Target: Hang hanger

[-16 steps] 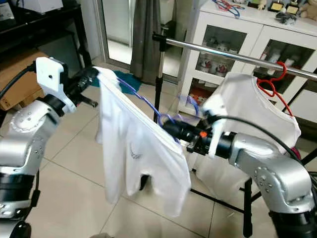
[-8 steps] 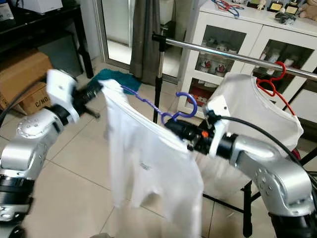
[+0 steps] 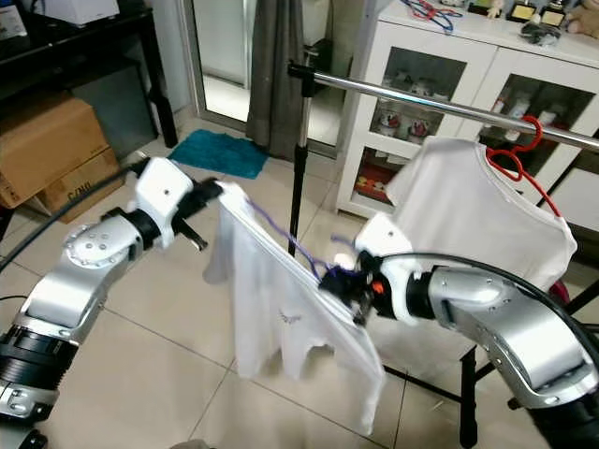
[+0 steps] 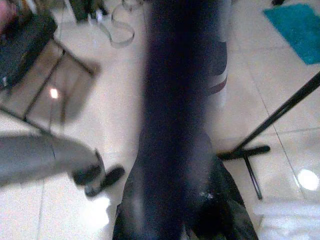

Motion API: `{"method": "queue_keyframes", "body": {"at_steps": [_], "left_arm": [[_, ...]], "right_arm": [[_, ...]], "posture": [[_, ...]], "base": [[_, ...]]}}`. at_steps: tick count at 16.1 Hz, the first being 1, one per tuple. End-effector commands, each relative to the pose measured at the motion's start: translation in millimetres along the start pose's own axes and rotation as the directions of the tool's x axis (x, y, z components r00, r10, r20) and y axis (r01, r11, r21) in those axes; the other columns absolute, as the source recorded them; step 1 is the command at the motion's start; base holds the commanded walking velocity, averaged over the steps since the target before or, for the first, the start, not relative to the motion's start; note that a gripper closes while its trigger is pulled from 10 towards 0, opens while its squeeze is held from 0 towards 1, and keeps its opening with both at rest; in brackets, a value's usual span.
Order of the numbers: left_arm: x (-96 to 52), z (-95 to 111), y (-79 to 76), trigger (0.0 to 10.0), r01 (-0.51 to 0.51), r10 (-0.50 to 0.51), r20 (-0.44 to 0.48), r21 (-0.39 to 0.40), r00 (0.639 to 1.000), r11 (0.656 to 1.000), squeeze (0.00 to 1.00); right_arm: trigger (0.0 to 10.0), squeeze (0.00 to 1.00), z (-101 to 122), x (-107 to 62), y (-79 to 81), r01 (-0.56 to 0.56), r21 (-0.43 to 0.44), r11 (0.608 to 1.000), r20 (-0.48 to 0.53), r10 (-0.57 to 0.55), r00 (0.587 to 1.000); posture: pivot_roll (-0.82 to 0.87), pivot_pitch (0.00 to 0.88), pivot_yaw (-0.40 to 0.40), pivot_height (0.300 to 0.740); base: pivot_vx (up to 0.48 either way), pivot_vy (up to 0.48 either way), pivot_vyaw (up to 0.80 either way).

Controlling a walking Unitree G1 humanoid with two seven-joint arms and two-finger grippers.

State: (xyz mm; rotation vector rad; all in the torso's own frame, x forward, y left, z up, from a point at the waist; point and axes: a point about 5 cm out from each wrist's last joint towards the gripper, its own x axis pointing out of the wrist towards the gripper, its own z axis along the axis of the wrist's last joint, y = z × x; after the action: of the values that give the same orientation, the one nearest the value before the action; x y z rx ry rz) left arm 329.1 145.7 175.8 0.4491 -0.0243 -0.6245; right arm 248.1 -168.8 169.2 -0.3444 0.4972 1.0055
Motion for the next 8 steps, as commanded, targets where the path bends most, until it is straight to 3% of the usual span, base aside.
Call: {"method": "queue_keyframes", "body": {"at_steps": [1,3,4,7,8], "left_arm": [[-3.2,9.4,7.3,0.0,-0.016,0.014,0.039,0.041,0.999,0.999,0.00],[6.1,15.1,-21.9,0.0,0.141,-0.144,0.058,0.060,0.988,0.988,0.00],[9.5,13.3,-29.3,0.0,0.168,-0.171,0.046,0.067,0.984,0.984,0.00],[15.3,12.3,-46.4,0.0,0.235,-0.240,0.053,0.094,0.969,0.967,0.00],[15.9,17.7,-41.7,0.0,0.207,-0.216,0.081,0.105,0.973,0.973,0.00]], "right_arm": [[0.0,0.00,-9.0,-0.4,-0.6,-0.009,0.003,1.000,-0.068,0.009,0.998],[0.0,0.00,-2.6,7.1,-2.8,-0.013,-0.021,1.000,-0.068,0.011,0.998],[0.0,0.00,1.0,9.8,-4.3,-0.009,-0.026,1.000,-0.055,0.008,0.998],[0.0,0.00,1.7,18.5,-4.0,-0.031,-0.064,0.997,-0.096,0.025,0.995],[0.0,0.00,-8.2,21.7,-0.9,-0.066,-0.076,0.995,-0.162,0.053,0.985]], "posture": [[-0.02,0.000,-0.042,0.740],[-0.02,0.000,-0.046,0.740],[-0.02,0.000,-0.048,0.740],[-0.02,0.000,-0.048,0.740],[-0.02,0.000,-0.048,0.740]], "base": [[0.000,0.000,0.00],[0.000,0.000,0.00],[0.000,0.000,0.00],[0.000,0.000,0.00],[0.000,0.000,0.00]]}}
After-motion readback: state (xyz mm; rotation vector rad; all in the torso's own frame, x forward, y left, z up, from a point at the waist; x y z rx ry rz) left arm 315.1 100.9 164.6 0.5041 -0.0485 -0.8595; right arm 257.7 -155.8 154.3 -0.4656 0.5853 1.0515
